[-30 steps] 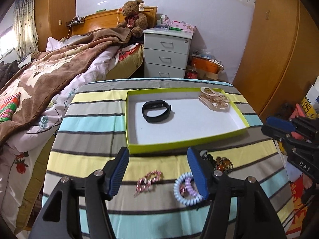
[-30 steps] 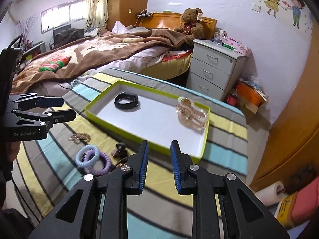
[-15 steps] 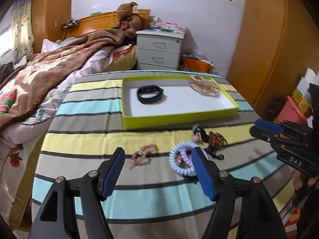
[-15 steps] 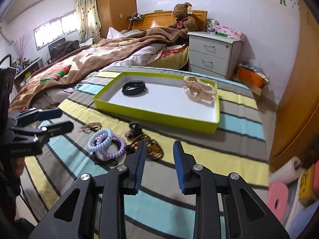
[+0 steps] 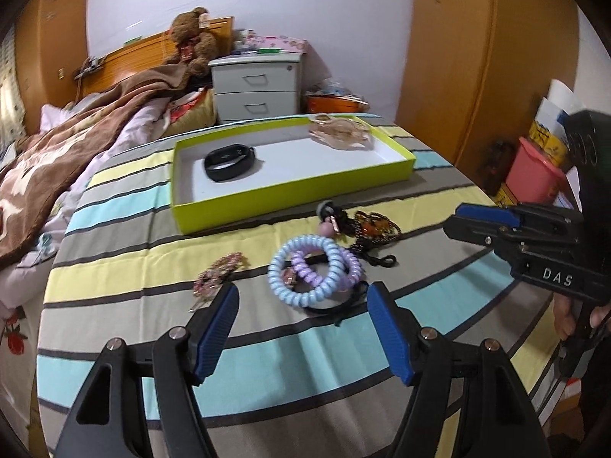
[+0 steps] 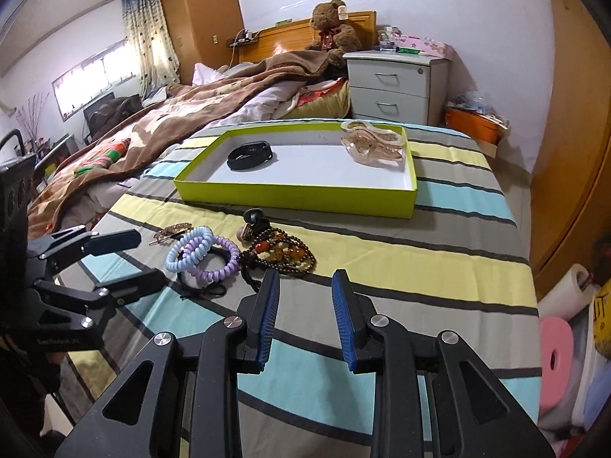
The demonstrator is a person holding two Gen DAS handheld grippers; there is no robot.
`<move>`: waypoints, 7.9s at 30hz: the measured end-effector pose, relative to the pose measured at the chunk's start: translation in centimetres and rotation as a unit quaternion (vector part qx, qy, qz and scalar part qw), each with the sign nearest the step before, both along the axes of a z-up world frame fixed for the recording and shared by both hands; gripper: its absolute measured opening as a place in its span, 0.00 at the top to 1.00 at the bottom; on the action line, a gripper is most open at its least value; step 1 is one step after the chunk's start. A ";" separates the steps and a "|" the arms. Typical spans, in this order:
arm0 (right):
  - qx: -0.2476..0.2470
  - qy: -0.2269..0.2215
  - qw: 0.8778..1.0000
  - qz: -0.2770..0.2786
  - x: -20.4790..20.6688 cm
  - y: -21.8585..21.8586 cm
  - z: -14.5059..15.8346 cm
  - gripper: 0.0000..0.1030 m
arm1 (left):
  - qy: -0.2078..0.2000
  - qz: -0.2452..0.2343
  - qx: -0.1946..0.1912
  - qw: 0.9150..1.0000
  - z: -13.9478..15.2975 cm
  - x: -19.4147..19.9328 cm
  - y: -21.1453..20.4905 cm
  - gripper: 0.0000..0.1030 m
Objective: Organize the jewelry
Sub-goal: 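Lower the left gripper onto the blue coiled hair tie and grasp it, then grasp the beaded bracelet with the right gripper while the left gripper holds the blue hair tie, then carry the blue hair tie and beaded bracelet over the green tray, then open both grippers to drop the hair tie and bracelet into the tray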
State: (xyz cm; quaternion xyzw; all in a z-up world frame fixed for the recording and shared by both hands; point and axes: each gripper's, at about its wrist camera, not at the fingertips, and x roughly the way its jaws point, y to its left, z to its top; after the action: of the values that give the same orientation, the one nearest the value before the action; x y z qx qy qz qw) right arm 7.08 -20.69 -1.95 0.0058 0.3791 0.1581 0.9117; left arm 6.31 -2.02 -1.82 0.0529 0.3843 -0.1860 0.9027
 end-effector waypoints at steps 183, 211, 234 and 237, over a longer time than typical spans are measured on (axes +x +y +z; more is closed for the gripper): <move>0.038 -0.009 0.999 -0.029 12.8 0.2 4.5 0.98 | 0.013 0.043 -0.025 0.999 3.3 12.6 1.4 0.90; -0.077 0.001 0.995 -0.065 15.7 -1.0 -0.1 0.98 | 0.063 0.043 0.009 0.997 -1.3 16.6 -0.6 0.90; -0.083 0.007 0.994 -0.073 15.7 -0.8 -0.6 0.89 | 0.075 0.052 -0.003 0.996 -1.7 16.8 -0.3 0.65; -0.078 0.005 0.994 -0.074 15.5 -0.8 -0.4 0.84 | 0.072 0.053 -0.005 0.996 -1.4 16.6 -0.3 0.61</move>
State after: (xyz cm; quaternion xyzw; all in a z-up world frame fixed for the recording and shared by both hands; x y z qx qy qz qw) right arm 22.61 -21.50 -2.39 -0.0362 0.3937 0.0607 0.9165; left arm 22.88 -2.28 -3.26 0.0141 0.4496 -0.1429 0.8816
